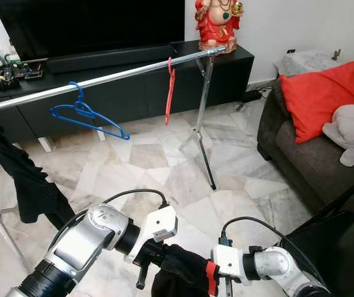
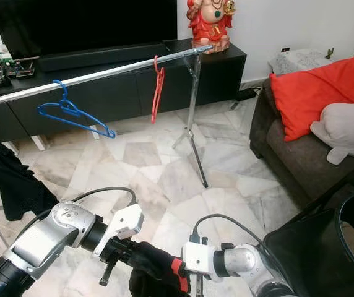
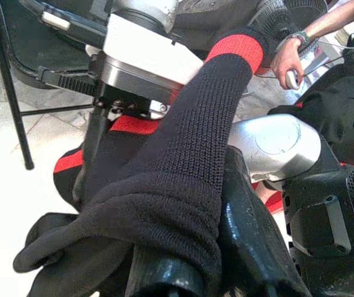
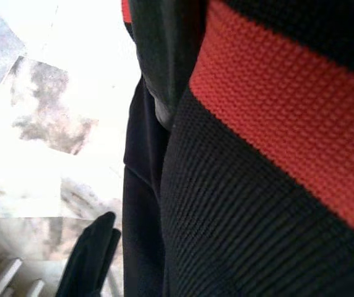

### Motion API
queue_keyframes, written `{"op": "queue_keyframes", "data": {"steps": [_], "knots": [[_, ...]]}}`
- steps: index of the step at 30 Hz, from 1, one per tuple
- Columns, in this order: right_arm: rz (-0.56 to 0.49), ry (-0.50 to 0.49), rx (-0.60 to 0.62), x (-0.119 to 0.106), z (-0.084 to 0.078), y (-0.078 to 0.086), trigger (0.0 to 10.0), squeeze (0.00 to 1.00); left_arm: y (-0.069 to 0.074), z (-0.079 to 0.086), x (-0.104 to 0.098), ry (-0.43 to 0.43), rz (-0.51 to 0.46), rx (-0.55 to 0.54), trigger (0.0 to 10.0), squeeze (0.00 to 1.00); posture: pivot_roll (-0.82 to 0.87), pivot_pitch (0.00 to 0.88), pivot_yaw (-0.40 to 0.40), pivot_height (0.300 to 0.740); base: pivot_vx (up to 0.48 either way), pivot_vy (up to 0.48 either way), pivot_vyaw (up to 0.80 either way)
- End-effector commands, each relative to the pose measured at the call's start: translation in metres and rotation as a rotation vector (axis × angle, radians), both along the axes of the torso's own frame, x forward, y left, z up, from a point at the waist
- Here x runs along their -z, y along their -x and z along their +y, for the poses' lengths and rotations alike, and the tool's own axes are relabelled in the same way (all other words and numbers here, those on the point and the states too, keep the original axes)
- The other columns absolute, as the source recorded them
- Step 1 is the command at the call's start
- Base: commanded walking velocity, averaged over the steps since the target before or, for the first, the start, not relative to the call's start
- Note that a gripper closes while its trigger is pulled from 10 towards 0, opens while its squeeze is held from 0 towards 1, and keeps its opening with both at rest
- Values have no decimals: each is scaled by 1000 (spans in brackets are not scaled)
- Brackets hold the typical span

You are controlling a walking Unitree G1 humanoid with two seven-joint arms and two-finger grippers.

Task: Hang hanger

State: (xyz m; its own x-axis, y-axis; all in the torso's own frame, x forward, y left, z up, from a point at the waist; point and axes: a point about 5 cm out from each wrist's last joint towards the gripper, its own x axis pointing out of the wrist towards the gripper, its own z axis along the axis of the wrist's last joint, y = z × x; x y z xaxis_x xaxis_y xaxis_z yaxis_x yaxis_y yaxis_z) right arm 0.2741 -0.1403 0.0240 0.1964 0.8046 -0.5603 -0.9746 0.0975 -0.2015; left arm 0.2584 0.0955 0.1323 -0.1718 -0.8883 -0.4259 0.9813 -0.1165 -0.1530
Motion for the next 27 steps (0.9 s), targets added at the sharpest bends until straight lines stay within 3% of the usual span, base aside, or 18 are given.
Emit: {"op": "queue_keyframes", "data": {"steps": [1, 17, 21, 22, 27], "knots": [[10, -25, 29, 0, 0, -1, 0, 0, 3, -5, -5, 24, -22, 28, 0, 0, 34, 84, 84, 740, 0, 0, 0], [-21, 17, 105, 4, -7, -2, 0, 0, 3, -2, -5, 19, -21, 23, 0, 0, 31, 91, 82, 740, 0, 0, 0], [-62, 14, 192, 0, -11, -11, 0, 0, 1, -2, -4, 15, -28, 10, 431, 0, 31, 94, 81, 740, 0, 0, 0], [-77, -2, 237, -3, -13, -15, 0, 0, 0, -3, -4, 12, -40, -4, 10000, 0, 32, 95, 79, 740, 0, 0, 0], [-80, -40, 301, -7, -18, -19, 0, 0, -1, -1, -5, 15, -42, -12, 10000, 0, 30, 99, 82, 740, 0, 0, 0]]}}
